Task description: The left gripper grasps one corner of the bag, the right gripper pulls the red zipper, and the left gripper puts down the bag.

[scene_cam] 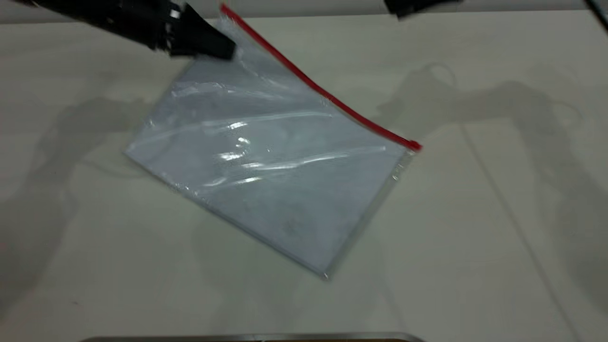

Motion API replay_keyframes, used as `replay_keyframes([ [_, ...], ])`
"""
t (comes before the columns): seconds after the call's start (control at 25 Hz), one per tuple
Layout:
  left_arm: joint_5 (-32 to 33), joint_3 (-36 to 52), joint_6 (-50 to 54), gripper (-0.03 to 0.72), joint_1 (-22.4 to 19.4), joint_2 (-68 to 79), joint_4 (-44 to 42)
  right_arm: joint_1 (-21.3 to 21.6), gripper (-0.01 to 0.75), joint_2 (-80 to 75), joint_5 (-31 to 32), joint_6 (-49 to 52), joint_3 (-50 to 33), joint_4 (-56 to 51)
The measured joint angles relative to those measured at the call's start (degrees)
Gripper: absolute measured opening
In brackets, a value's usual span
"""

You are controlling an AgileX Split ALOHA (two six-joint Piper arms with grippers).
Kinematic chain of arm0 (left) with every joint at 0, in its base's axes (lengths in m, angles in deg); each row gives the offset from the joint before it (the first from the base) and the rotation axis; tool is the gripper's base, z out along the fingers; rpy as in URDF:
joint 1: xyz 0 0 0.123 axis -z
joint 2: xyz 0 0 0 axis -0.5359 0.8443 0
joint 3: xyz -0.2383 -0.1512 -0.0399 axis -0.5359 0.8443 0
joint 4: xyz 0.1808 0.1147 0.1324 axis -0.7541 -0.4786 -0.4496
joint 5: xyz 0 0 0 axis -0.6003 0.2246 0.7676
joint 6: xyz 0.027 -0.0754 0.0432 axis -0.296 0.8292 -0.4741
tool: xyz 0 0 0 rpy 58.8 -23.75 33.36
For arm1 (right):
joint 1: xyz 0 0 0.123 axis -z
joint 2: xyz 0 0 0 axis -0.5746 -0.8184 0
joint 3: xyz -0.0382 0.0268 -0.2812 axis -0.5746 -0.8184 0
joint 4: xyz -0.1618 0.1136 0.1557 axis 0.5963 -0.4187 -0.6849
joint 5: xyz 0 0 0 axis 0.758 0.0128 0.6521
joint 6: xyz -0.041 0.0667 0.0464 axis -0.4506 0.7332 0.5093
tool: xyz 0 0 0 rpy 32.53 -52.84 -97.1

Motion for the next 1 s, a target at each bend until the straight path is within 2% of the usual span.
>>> replay_keyframes([
  [0.12, 0.22, 0.0, 8.36, 0.446, 0.52, 0.05, -0.55, -1.24, 0.388, 4.63, 0.32, 5.59, 0.0, 1.91],
  [0.24, 2.59, -0.31, 10.88, 0.508, -0.93, -1.54, -0.66, -2.44, 0.377, 11.14, 1.05, 13.48, 0.0, 5.78],
  [0.4, 6.76, -2.36, 16.04, 0.521, -5.38, -7.13, -0.86, -3.19, 0.373, 20.3, 1.74, 24.85, 0.0, 12.95],
  [0.56, 7.57, -3.59, 21.12, 0.521, -9.32, -15.46, -2.68, -3.27, 0.372, 30.86, 2.78, 34.54, 0.0, 21.12],
  [0.64, 7.87, -3.59, 23.56, 0.521, -10.23, -20.24, -6.93, -3.27, 0.372, 36.94, 2.78, 38.2, -0.78, 24.11],
  [0.76, 7.94, -3.59, 28.37, 0.518, -10.37, -28.41, -17.93, -3.76, 0.372, 46.04, 3.25, 42.7, -4.45, 28.18],
  [1.0, 7.94, -1.73, 42.88, 0.504, -9.49, -45.65, -38.95, -3.95, 0.372, 64.05, 3.56, 47.36, -19.16, 35.1],
])
